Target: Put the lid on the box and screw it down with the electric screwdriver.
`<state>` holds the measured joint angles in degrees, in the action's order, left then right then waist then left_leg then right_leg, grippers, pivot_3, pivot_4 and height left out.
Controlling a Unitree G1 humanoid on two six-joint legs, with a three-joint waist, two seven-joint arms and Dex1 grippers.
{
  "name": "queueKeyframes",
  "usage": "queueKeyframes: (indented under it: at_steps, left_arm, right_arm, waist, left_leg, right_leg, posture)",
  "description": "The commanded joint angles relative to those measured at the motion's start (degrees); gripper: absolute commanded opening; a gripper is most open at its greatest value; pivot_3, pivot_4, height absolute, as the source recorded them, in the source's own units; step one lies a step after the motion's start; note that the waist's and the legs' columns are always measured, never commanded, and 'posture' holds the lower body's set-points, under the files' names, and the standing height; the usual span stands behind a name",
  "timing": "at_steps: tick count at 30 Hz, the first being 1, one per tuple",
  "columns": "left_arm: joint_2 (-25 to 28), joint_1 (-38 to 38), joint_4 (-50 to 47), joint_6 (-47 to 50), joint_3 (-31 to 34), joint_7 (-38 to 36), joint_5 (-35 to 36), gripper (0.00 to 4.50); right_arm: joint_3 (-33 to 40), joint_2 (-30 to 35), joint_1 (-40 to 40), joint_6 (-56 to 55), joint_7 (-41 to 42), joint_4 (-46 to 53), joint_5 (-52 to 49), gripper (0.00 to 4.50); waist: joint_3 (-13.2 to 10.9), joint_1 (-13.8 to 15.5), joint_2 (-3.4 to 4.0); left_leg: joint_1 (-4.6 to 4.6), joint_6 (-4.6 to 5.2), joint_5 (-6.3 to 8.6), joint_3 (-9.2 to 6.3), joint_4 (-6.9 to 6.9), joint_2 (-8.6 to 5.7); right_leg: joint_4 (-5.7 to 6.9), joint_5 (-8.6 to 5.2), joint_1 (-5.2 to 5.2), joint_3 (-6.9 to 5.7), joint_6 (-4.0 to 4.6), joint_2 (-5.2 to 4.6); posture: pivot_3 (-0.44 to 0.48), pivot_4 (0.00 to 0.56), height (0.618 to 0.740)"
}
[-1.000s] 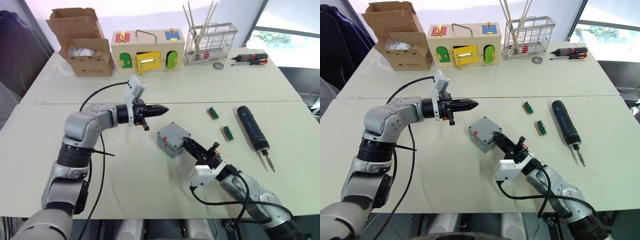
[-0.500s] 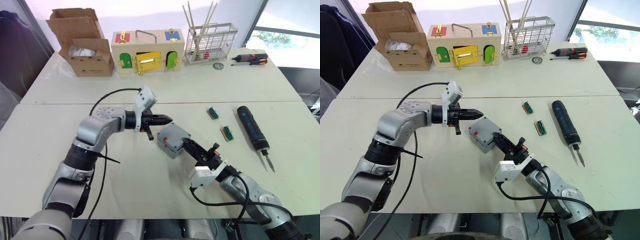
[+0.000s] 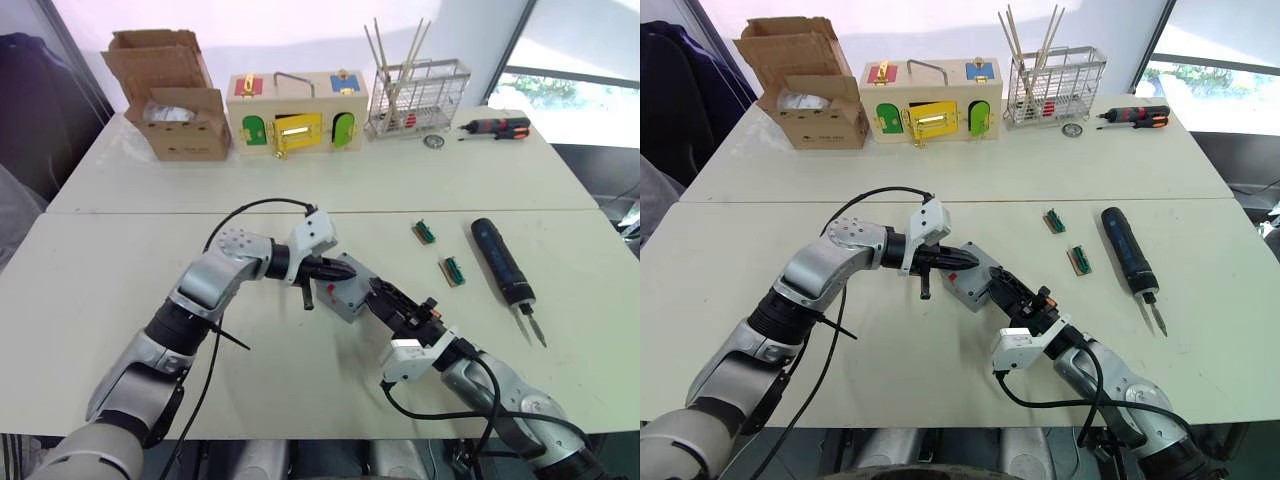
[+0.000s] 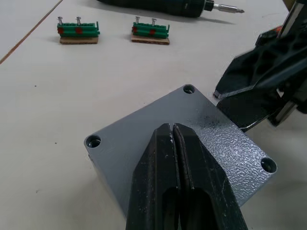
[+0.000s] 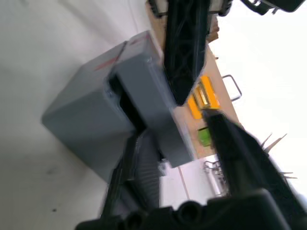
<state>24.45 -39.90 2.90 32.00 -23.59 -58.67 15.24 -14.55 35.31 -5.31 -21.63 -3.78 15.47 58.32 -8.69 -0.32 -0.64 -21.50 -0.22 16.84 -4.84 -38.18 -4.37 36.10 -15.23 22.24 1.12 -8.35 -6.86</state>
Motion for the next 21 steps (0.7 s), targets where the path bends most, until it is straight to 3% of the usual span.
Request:
queueKeyframes:
  at_steps: [1,3,5,21]
  left_arm:
    - [0.25,2.37,3.19,-0.21,-3.29,-0.21,-3.75,0.0]
    - [-0.12,2.81,3.48,-0.4,-3.56,-0.09,-4.41,0.0]
    - [-0.38,3.16,3.77,-0.71,-3.86,0.14,-5.13,0.0]
    - [-1.08,5.87,4.77,-2.45,-5.08,1.97,-9.31,0.0]
  right_arm:
    - [-0.28,1.44,-2.22,-0.03,1.03,-1.13,0.46,3.42]
    - [0.21,1.74,-2.51,-0.05,0.94,-1.01,0.32,4.14]
    - [0.64,2.12,-2.82,-0.02,0.9,-0.81,0.07,4.47]
    - [4.82,6.57,-8.1,-2.81,-1.8,2.78,-1.3,4.47]
  waist:
    - [0.53,-0.08,-0.06]
    - [0.78,-0.06,-0.08]
    - [0.99,0.05,-0.17]
    - [1.32,1.4,-0.14]
  left_leg:
    - [0.17,0.04,0.03,0.0,0.04,0.02]
    - [0.19,0.08,0.05,-0.02,0.11,0.05]
    - [0.18,0.07,0.05,-0.03,0.12,0.05]
    - [0.2,0.08,0.05,-0.18,0.11,0.04]
  right_leg:
    - [-0.04,-0.02,-0.16,0.0,-0.01,0.0]
    - [-0.04,-0.05,-0.14,0.0,0.0,0.0]
    - [-0.04,-0.05,-0.13,0.0,0.0,0.0]
    - [-0.27,-0.07,-0.37,0.07,0.02,-0.01]
  posture:
    - [0.0,0.15,0.73]
    - [0.0,0.15,0.73]
    - [0.0,0.15,0.73]
    - [0.0,0.15,0.73]
